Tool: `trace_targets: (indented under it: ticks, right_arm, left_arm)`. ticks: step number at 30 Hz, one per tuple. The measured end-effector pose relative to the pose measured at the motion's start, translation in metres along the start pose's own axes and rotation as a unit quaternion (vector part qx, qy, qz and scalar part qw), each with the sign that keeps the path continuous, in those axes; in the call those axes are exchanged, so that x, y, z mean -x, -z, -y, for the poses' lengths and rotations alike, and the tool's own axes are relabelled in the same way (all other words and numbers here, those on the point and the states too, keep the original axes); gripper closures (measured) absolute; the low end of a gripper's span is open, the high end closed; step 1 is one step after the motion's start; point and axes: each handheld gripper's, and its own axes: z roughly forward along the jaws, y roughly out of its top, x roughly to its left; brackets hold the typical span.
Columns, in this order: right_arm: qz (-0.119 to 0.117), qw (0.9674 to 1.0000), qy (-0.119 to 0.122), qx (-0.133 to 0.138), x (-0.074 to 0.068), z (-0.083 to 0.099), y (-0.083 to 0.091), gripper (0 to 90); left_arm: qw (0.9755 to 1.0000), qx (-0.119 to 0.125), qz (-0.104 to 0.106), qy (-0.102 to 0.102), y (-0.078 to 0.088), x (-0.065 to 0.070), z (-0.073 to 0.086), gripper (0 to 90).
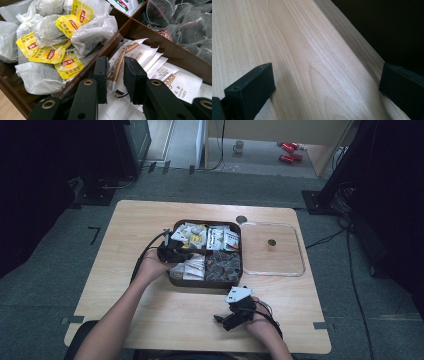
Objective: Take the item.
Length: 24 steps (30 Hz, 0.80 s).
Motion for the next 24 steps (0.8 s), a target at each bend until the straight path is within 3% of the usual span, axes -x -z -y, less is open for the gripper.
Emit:
trace_targets:
  ticks: [9,24]
  right_arm:
    - [0.0,1.0,-0.001,0.0,0.0,0.0,0.0,0.0]
    - [0.0,1.0,-0.001,0.0,0.0,0.0,0.0,0.0]
  left_arm:
    - [0.9998,-0.004,-0.007,-0.02,0.0,0.002,0.001,86.3]
    - [0.9998,0.014,0.009,-0.006,0.015,0.0,-0.001,89.2]
